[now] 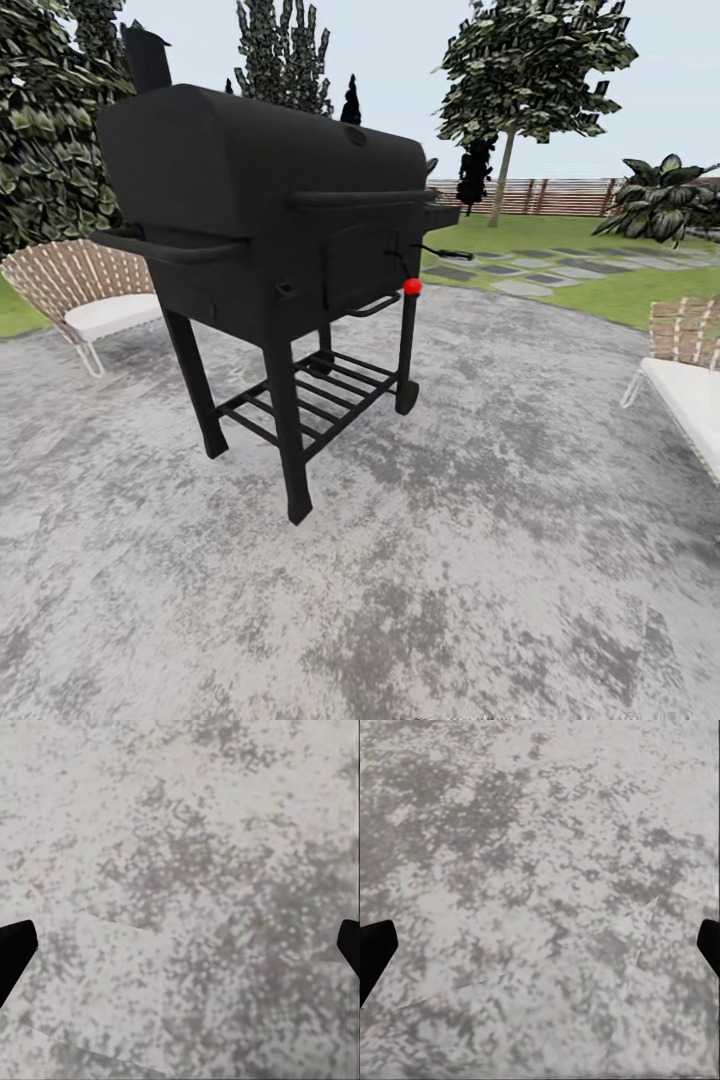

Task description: In the garden, pick up the pesticide atomizer on the floor and spray pesticide onto both trees until each tree trunk is fully covered.

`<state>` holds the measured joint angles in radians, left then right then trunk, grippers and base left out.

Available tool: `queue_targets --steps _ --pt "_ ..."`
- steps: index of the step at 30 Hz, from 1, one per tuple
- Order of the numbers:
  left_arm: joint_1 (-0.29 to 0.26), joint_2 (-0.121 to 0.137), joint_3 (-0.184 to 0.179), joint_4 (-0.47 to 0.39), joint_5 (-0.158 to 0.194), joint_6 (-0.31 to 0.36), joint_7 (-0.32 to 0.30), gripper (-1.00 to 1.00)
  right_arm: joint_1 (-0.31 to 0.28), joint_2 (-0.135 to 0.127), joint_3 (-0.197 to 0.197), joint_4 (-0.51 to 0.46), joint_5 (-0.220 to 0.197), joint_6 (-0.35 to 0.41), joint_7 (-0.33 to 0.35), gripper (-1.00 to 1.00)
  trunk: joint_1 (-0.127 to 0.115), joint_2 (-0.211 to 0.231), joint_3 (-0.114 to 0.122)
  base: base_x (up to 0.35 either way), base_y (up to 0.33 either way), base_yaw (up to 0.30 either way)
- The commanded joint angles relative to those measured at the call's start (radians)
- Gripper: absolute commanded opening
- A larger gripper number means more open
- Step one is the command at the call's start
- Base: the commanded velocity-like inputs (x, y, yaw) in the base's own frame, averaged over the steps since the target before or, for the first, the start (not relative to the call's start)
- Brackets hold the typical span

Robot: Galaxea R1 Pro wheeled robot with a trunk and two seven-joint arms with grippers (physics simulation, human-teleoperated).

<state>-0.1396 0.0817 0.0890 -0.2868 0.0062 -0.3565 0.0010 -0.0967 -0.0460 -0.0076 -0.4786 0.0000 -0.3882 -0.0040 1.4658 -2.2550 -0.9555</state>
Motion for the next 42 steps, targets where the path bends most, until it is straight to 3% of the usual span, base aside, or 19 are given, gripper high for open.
queue_targets --steps 1,19,42 --pt "0.000 0.000 0.000 0.000 0.000 0.000 0.000 1.00 0.000 0.000 0.000 0.000 0.000 0.000 0.000 1.00 0.000 0.000 0.000 0.000 0.000 -0.295" --pt "0.000 0.003 0.001 0.000 0.000 0.001 0.000 1.00 0.000 0.000 0.000 0.000 0.000 0.000 0.000 1.00 0.000 0.000 0.000 0.018 0.000 -0.296" --pt "0.000 0.016 0.001 0.000 0.000 0.001 0.001 1.00 0.000 0.000 0.000 0.000 0.000 0.000 -0.001 1.00 0.000 0.000 0.000 0.328 -0.003 -0.296"
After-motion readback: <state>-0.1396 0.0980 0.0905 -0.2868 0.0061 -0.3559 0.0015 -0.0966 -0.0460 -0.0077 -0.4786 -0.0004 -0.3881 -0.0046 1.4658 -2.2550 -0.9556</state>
